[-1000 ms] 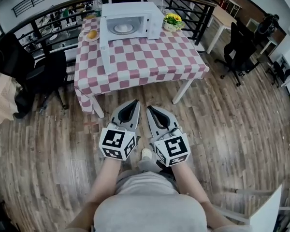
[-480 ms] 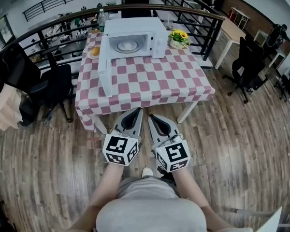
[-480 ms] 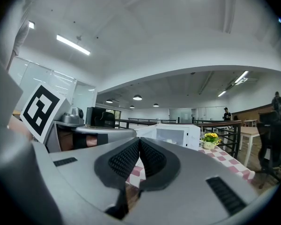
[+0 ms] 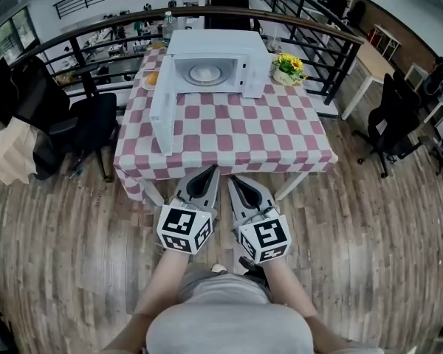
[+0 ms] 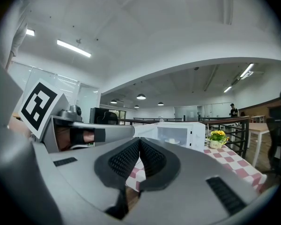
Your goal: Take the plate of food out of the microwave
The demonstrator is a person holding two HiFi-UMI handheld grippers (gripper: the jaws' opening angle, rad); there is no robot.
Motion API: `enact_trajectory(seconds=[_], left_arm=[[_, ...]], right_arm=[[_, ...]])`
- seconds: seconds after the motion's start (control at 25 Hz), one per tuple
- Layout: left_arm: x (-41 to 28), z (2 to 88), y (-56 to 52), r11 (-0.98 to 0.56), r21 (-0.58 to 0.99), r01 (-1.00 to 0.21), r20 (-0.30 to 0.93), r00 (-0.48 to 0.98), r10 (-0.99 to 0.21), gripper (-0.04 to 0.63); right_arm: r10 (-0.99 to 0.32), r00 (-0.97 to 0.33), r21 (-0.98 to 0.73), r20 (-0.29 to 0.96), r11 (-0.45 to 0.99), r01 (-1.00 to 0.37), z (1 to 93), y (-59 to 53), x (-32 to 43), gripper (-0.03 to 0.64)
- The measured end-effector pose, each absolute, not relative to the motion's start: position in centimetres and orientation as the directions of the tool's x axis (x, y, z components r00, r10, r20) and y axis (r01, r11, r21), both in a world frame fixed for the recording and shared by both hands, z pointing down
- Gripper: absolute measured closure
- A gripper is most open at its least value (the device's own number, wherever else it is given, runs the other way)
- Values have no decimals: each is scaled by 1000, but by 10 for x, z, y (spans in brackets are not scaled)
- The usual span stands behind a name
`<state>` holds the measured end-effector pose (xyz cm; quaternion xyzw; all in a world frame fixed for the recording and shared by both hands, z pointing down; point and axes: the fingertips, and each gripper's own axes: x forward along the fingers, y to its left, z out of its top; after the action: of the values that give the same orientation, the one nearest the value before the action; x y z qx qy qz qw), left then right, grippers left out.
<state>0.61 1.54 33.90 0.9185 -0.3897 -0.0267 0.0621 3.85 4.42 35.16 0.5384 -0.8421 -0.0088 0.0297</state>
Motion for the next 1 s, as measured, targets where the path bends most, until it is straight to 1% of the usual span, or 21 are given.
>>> enact_trajectory(seconds=[0.24, 0.56, 1.0], left_arm=[[7, 348, 7, -671, 144, -728, 19, 680, -733, 594], [17, 353, -13, -680, 158, -716, 22, 691, -723, 594], [32, 351, -78, -675, 181, -716, -1, 686, -728, 594]], right_arm=[[-897, -439, 26, 56, 441, -897, 364, 36, 40, 591], [-899, -432, 22, 68, 434, -901, 370, 17, 48, 591], [-898, -432, 29, 79, 436, -900, 371, -50, 63, 591]])
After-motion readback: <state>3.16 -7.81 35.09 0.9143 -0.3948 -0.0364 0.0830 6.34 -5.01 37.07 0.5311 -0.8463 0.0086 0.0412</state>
